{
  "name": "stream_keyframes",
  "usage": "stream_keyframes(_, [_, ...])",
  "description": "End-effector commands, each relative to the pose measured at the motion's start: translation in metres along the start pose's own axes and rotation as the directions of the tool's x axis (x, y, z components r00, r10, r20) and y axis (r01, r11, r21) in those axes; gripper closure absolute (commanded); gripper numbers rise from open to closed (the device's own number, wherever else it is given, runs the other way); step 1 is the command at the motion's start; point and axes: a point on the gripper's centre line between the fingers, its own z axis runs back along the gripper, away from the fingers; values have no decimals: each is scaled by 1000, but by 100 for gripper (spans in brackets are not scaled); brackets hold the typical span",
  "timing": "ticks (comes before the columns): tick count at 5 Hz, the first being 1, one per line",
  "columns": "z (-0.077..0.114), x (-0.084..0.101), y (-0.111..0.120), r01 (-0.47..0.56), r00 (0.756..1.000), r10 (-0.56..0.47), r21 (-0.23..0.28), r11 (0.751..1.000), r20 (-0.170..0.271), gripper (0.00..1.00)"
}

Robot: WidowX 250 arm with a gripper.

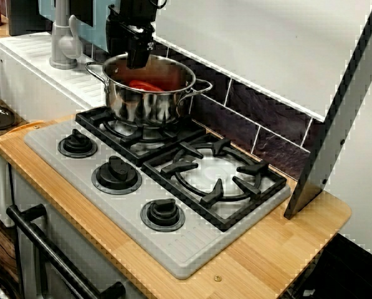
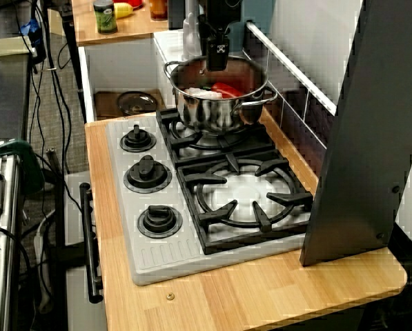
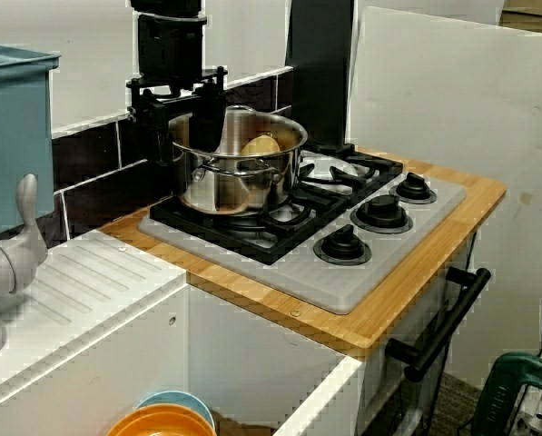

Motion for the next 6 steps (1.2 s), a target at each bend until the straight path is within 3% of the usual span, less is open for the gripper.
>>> stream_keyframes(1, [15,6,5,-5,999,3,25,1000,48,0])
stream_keyframes(4, [2,5,-1,-11,999,9,46,999,42,0])
stream_keyframes(5, [2,6,0,-13,999,11,40,999,39,100])
stream_keyframes(6, [2,7,1,-14,999,12,37,999,39,100])
